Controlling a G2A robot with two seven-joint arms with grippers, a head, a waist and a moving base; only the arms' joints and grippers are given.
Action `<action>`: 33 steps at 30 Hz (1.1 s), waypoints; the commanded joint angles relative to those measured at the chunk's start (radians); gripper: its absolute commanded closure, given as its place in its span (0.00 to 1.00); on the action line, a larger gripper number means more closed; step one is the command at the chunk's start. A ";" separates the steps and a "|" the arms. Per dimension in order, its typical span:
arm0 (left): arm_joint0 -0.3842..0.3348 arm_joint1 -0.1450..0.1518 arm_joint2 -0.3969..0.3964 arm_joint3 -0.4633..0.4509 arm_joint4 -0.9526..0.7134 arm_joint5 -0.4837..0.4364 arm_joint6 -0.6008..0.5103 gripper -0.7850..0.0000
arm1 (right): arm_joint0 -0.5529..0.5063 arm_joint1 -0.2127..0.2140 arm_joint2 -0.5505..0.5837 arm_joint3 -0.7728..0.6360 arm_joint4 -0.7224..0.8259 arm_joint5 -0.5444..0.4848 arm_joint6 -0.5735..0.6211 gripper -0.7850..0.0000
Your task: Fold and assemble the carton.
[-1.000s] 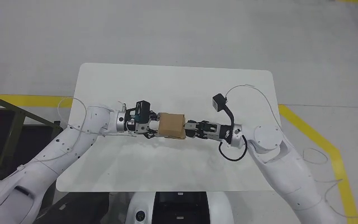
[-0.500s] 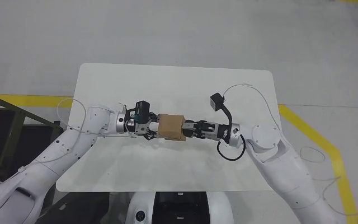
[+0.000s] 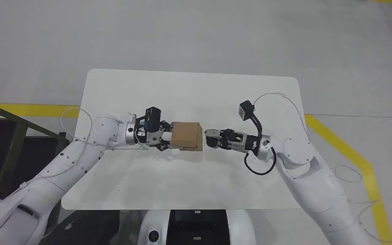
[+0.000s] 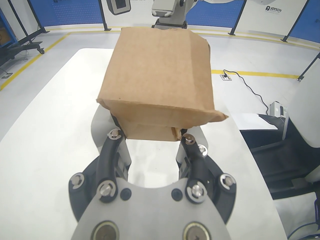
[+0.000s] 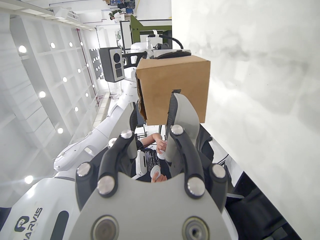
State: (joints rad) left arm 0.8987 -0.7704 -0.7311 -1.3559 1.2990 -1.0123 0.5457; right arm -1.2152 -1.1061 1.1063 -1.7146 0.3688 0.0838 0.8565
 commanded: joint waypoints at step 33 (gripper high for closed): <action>-0.058 -0.077 0.021 0.093 -0.196 0.000 -0.468 0.00 | -0.100 0.023 0.128 0.015 0.070 -0.148 0.058 0.65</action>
State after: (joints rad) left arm 0.8292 -0.8528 -0.7030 -1.2533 1.1194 -1.0097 0.0710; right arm -1.3169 -1.0832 1.2361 -1.7029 0.4407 -0.0619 0.9137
